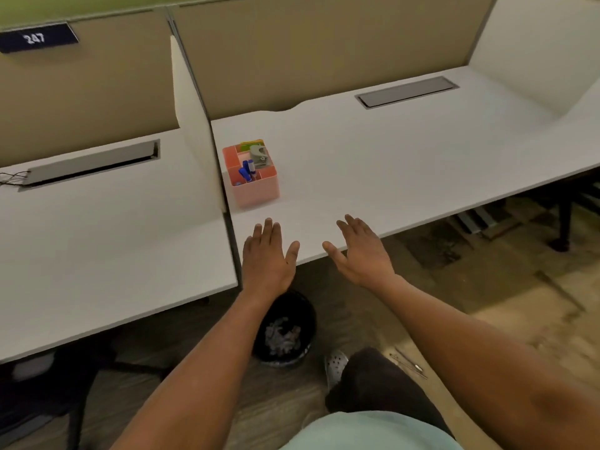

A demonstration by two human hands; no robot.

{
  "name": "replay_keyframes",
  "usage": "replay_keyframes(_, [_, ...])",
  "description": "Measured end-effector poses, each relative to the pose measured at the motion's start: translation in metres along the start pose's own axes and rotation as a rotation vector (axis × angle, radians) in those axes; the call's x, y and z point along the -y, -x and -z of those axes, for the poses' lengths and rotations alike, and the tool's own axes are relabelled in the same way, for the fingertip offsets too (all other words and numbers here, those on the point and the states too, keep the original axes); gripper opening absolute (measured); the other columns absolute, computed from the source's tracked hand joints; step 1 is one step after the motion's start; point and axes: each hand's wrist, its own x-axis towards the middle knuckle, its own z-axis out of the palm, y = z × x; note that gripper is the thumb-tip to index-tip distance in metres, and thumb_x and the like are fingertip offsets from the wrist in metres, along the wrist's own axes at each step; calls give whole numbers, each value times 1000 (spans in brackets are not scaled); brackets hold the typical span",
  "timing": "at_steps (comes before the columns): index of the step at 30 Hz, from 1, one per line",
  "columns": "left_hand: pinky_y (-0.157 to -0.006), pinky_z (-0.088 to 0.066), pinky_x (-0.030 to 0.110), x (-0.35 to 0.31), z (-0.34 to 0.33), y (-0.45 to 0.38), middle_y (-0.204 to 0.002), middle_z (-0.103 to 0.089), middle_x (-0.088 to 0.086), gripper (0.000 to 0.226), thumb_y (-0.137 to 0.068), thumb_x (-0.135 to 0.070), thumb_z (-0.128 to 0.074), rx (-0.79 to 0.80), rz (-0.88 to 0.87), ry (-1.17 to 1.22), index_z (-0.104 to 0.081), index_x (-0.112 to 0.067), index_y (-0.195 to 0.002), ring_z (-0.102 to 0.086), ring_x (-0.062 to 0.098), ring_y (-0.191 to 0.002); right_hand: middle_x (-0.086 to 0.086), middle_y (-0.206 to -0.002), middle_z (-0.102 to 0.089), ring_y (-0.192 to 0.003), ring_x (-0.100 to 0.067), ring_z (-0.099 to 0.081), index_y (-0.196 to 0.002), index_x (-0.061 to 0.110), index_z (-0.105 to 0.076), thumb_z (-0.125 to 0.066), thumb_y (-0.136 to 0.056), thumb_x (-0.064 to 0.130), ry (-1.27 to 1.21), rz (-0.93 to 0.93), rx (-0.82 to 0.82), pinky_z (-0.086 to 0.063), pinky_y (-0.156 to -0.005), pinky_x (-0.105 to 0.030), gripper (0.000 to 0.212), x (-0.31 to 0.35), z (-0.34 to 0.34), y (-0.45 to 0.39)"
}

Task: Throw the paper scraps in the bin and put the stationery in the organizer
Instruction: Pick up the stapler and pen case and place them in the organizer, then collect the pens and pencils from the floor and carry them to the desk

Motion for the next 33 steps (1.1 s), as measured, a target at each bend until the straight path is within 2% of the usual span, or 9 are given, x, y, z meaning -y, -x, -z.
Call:
replay_keyframes(4, [-121, -10, 43, -28, -13, 24, -162, -14, 7, 62, -98, -45, -36, 15, -88, -16, -22, -14, -150, -10, 26, -149, 1, -160, -19, -149, -19, -11, -148, 26, -25, -14, -84, 80, 25, -83, -20, -12, -119, -43, 85, -34, 11, 40])
replay_keyframes(7, [-121, -12, 43, -41, -18, 35, -160, -19, 7, 59, -97, -41, -40, -5, -109, 0, -27, -14, -148, -13, 25, -149, -1, -157, -26, -147, -21, -18, -145, 24, -31, -14, -86, 78, 13, -117, -47, -15, -118, -43, 82, -51, 12, 56])
replay_keyframes(14, [-122, -16, 42, -68, -78, 69, -157, -29, 7, 51, -98, -33, -42, 81, -149, 44, -37, -13, -145, -21, 23, -147, -8, -136, -53, -131, -24, -43, -130, 14, -51, -30, -97, 53, -78, -294, -56, -35, -110, -43, 54, -132, -25, 115])
replay_keyframes(20, [-120, -19, 41, -102, -172, 85, -153, -38, 8, 48, -96, -28, -45, 171, -155, 30, -45, -10, -140, -28, 24, -144, -14, -109, -64, -106, -34, -54, -109, 11, -59, -36, -101, 33, -71, -331, 11, -41, -90, -40, 33, -226, -78, 144])
replay_keyframes(22, [-120, -18, 41, -121, -208, 92, -153, -37, 8, 48, -95, -27, -45, 252, -169, 3, -45, -10, -140, -28, 24, -144, -19, -101, -62, -99, -37, -54, -100, 9, -57, -35, -101, 33, -93, -360, 74, -40, -83, -41, 33, -259, -97, 150])
replay_keyframes(25, [-121, -14, 39, -146, -261, 102, -154, -35, 7, 48, -95, -26, -44, 361, -147, 31, -43, -11, -141, -25, 23, -145, -17, -96, -62, -95, -36, -54, -97, 10, -56, -30, -101, 36, -130, -371, 170, -39, -76, -37, 37, -304, -126, 161])
replay_keyframes(28, [-121, -13, 39, -163, -318, 110, -155, -34, 7, 47, -95, -24, -44, 436, -108, 50, -42, -11, -141, -24, 23, -146, -14, -95, -64, -93, -34, -55, -99, 12, -58, -31, -101, 35, -168, -382, 212, -34, -73, -33, 36, -345, -162, 167])
replay_keyframes(33, [-120, -19, 39, -163, -421, 119, -152, -39, 10, 49, -89, -15, -49, 492, 53, 132, -48, -8, -138, -29, 25, -143, -14, -105, -67, -100, -34, -56, -107, 10, -62, -44, -98, 29, -227, -451, 315, -44, -82, -35, 27, -401, -251, 174])
